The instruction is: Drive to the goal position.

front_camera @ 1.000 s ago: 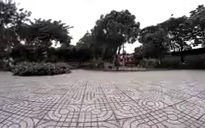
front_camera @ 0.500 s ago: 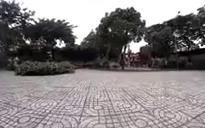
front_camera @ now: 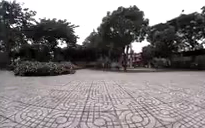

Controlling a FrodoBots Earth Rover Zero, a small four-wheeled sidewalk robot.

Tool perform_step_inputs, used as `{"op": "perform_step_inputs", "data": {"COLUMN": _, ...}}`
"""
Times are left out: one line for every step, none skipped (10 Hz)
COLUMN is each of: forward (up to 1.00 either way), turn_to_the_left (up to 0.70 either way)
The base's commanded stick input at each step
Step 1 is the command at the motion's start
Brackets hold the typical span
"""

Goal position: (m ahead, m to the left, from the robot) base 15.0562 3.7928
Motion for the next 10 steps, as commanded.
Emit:
{"op": "perform_step_inputs", "data": {"forward": 0.70, "turn_to_the_left": 0.00}}
{"op": "perform_step_inputs", "data": {"forward": 0.70, "turn_to_the_left": 0.00}}
{"op": "perform_step_inputs", "data": {"forward": 0.70, "turn_to_the_left": 0.00}}
{"op": "perform_step_inputs", "data": {"forward": 0.70, "turn_to_the_left": 0.00}}
{"op": "perform_step_inputs", "data": {"forward": 0.70, "turn_to_the_left": 0.00}}
{"op": "perform_step_inputs", "data": {"forward": 0.70, "turn_to_the_left": 0.00}}
{"op": "perform_step_inputs", "data": {"forward": 0.70, "turn_to_the_left": 0.00}}
{"op": "perform_step_inputs", "data": {"forward": 0.70, "turn_to_the_left": 0.00}}
{"op": "perform_step_inputs", "data": {"forward": 0.70, "turn_to_the_left": 0.00}}
{"op": "perform_step_inputs", "data": {"forward": 0.70, "turn_to_the_left": 0.00}}
